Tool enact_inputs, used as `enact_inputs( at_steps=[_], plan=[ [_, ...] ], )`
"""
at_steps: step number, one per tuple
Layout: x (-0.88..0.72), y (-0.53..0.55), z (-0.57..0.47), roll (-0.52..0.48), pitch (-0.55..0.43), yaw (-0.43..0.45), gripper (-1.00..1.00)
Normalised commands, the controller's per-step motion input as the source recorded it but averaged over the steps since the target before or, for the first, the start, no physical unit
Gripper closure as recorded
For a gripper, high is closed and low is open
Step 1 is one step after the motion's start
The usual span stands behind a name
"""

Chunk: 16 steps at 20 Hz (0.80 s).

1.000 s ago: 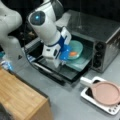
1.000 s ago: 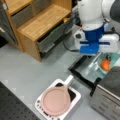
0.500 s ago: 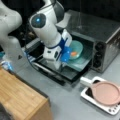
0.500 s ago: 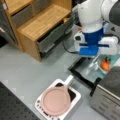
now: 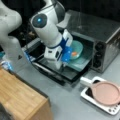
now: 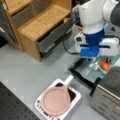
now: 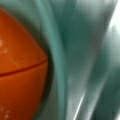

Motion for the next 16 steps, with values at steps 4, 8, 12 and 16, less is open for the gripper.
enact_inputs(
  at_steps=[4, 8, 12, 16],
  plan=[
    [-0.13, 0.07, -0.10, 0.038, -0.147, -0.064, 1.00],
    [-0.16, 0.06, -0.07, 0.033, -0.140, -0.063, 1.00],
    [-0.17, 0.06, -0.07, 0.028, -0.130, -0.062, 1.00],
    [-0.18, 0.05, -0.09, 0.028, -0.123, -0.059, 1.00]
  ],
)
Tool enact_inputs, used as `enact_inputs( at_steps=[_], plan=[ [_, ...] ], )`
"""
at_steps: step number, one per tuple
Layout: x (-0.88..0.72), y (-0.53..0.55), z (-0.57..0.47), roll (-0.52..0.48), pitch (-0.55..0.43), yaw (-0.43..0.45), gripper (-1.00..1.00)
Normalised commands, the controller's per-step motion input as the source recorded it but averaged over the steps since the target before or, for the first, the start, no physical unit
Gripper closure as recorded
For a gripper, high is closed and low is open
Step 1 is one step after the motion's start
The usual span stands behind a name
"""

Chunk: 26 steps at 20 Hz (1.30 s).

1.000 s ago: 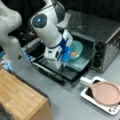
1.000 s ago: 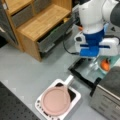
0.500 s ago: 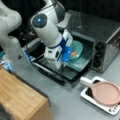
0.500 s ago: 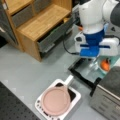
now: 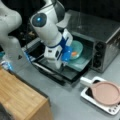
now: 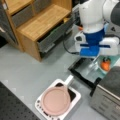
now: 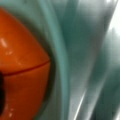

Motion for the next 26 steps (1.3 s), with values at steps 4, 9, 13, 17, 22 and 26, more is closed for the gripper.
enact_inputs(
  at_steps=[4, 9, 13, 17, 22, 26],
  plan=[
    [-0.18, 0.05, -0.09, 0.018, -0.125, -0.056, 1.00],
    [-0.18, 0.09, -0.11, 0.017, -0.130, -0.059, 1.00],
    [-0.19, 0.17, -0.13, 0.017, -0.137, -0.075, 1.00],
    [-0.21, 0.18, -0.12, 0.007, -0.130, -0.083, 1.00],
    [-0.23, 0.19, -0.09, 0.005, -0.131, -0.101, 1.00],
    [-0.24, 0.20, -0.04, -0.016, -0.117, -0.134, 1.00]
  ],
)
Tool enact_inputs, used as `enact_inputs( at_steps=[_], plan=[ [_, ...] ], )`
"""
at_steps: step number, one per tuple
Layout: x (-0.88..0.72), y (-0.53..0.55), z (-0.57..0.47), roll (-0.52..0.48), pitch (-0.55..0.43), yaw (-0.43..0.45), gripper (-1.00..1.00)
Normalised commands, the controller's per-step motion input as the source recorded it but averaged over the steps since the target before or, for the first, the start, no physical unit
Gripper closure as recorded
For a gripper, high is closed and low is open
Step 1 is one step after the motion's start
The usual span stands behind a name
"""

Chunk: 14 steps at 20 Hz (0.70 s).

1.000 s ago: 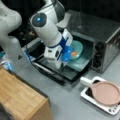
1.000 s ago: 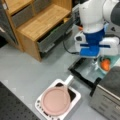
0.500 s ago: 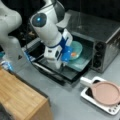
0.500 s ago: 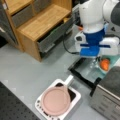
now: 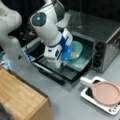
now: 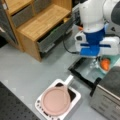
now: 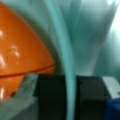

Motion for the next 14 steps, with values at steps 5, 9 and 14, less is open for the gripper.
enact_inputs(
  at_steps=[5, 9, 14],
  plan=[
    [-0.23, 0.18, 0.00, -0.034, -0.086, -0.136, 1.00],
    [-0.18, 0.16, 0.03, -0.042, -0.071, -0.121, 1.00],
    [-0.10, 0.14, 0.05, -0.059, -0.051, -0.104, 1.00]
  ],
)
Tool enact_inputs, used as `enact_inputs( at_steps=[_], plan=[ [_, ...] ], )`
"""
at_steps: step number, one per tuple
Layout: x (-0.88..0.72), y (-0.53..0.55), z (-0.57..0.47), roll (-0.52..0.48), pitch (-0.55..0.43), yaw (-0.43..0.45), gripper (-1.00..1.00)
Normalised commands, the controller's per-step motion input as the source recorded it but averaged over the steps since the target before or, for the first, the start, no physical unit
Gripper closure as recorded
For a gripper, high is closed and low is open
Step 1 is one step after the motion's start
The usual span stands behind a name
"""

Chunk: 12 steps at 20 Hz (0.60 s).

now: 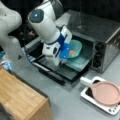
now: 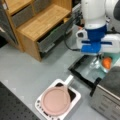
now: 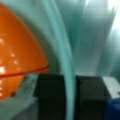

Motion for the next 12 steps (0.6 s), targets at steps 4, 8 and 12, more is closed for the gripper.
enact_inputs(
  at_steps=[4, 8, 12],
  plan=[
    [-0.03, 0.06, 0.12, -0.097, -0.025, -0.080, 1.00],
    [0.02, -0.03, 0.16, -0.142, 0.000, -0.038, 1.00],
    [0.08, -0.08, 0.16, -0.160, 0.022, -0.001, 1.00]
  ],
)
